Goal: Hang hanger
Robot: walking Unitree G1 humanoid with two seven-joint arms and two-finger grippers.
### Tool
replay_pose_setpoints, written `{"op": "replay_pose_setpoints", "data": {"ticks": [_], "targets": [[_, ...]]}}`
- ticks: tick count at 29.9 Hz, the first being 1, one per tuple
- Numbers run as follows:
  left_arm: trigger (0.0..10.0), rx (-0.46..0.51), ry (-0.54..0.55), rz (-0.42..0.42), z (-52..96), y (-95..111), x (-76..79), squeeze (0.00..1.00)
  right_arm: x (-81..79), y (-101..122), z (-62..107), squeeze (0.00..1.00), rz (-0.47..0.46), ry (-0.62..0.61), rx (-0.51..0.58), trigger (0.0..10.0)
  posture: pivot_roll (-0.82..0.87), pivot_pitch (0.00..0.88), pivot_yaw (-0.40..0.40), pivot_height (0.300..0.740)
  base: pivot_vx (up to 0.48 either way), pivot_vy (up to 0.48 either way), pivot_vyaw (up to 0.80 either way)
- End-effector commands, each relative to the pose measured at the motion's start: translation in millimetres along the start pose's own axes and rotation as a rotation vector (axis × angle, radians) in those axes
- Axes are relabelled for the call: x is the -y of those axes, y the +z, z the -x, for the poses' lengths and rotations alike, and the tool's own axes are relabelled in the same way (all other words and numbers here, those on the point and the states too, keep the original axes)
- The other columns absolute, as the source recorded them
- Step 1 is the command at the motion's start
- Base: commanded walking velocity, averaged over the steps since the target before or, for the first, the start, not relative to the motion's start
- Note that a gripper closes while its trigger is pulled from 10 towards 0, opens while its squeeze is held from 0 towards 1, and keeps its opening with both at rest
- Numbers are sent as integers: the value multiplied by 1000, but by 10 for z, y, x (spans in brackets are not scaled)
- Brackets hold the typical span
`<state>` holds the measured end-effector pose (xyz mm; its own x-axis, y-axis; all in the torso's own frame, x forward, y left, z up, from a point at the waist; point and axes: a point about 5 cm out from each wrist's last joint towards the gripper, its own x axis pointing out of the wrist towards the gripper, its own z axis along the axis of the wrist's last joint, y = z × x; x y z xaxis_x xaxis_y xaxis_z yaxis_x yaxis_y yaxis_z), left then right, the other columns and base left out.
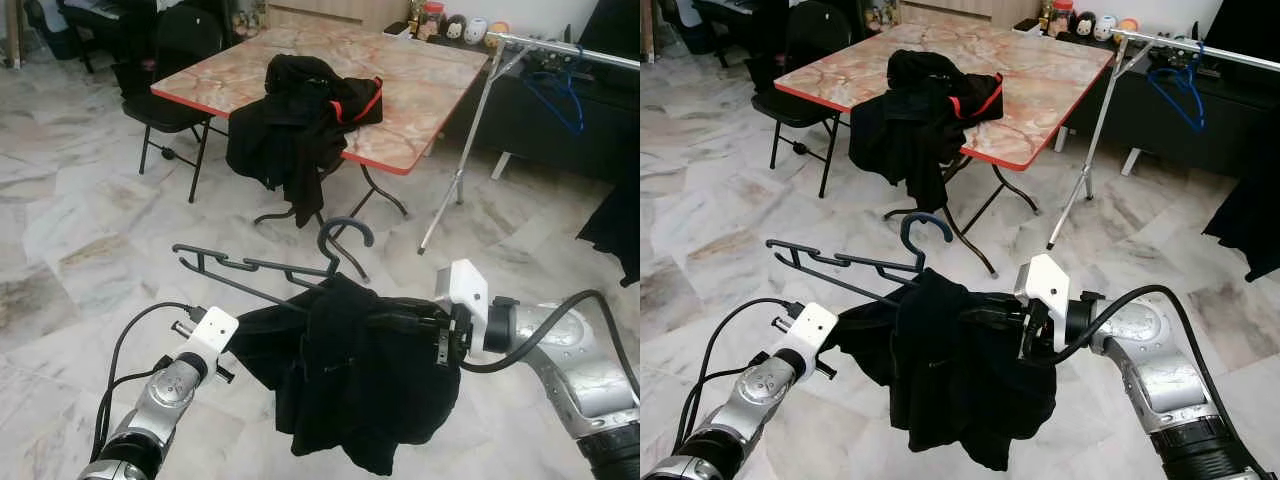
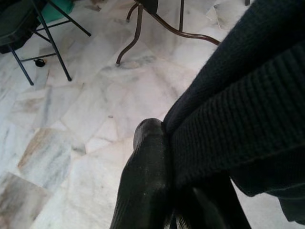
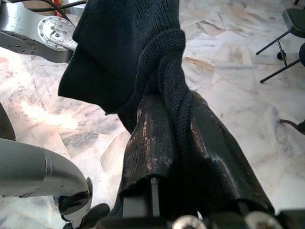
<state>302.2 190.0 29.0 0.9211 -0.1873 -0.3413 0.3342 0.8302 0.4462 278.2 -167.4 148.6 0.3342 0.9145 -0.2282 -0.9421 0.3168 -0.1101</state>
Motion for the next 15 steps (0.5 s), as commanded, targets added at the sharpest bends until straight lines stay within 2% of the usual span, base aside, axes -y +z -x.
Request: {"op": "replay_pose_setpoints", "data": {"ticks": [1,15], "targets": [[10000,-65,24,3,35,-117,-68,0,23,168,31,0,66,-6,45,10000,-137,0,8,740,0,0,-613],[10000,-50,20,-9,31,-97,-56,0,6,146,-10,0,69,2,39,10000,-134,0,9,740,0,0,-611]]}}
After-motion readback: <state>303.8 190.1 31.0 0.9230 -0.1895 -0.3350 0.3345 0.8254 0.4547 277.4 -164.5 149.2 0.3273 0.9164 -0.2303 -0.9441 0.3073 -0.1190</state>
